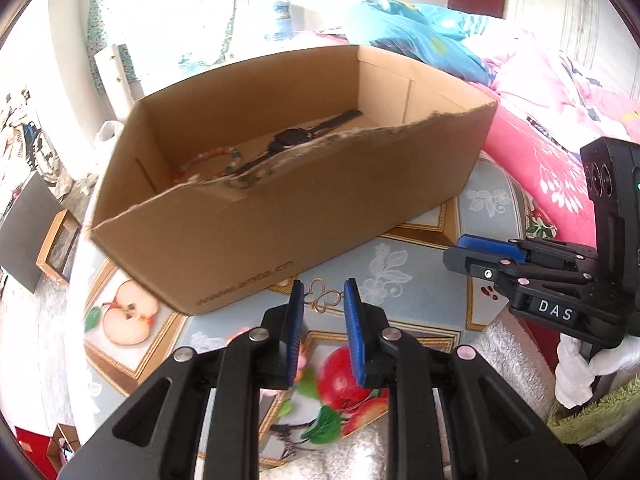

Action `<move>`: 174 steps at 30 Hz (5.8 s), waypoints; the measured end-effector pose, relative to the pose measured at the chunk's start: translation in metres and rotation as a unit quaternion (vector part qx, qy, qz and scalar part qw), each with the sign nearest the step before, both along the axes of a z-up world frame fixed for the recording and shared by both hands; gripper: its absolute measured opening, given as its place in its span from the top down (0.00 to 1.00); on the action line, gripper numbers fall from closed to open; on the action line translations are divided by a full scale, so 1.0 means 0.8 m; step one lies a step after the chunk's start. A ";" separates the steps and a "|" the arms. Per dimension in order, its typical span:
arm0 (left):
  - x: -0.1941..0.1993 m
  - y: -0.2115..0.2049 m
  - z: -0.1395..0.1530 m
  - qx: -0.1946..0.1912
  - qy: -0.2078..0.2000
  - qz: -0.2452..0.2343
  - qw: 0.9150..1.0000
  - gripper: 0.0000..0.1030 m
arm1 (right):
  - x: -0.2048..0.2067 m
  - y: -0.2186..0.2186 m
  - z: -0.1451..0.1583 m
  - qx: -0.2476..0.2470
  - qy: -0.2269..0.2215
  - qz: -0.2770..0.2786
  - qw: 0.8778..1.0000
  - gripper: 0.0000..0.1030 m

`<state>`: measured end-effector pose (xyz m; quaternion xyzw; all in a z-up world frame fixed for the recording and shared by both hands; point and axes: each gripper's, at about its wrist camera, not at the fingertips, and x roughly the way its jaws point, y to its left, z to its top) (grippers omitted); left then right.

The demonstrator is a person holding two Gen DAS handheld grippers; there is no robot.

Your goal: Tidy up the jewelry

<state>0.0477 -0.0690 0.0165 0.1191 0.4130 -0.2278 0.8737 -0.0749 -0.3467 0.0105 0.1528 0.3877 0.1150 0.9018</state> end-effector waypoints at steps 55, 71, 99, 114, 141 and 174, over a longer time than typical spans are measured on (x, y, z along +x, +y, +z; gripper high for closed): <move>-0.040 0.075 0.115 -0.141 -0.116 -0.052 0.982 0.81 | -0.013 0.093 0.164 -0.188 -0.143 0.055 0.970 0.93; 0.111 0.016 0.131 -0.087 -0.035 -0.085 0.992 0.81 | 0.100 0.010 0.172 -0.135 -0.117 0.055 0.982 0.93; 0.274 -0.058 -0.010 0.002 0.305 -0.081 0.949 0.76 | 0.176 -0.020 0.124 -0.110 -0.009 0.102 0.989 0.93; 0.194 0.053 0.104 -0.122 0.080 -0.004 0.989 0.66 | 0.193 0.000 0.108 -0.157 0.073 0.151 0.973 0.92; 0.155 0.162 0.053 -0.211 0.111 0.158 0.958 0.39 | 0.149 -0.079 0.103 -0.047 0.078 -0.037 0.995 0.72; 0.094 0.156 0.038 -0.208 0.124 0.157 0.957 0.34 | 0.070 -0.048 0.080 -0.036 0.096 -0.065 0.993 0.69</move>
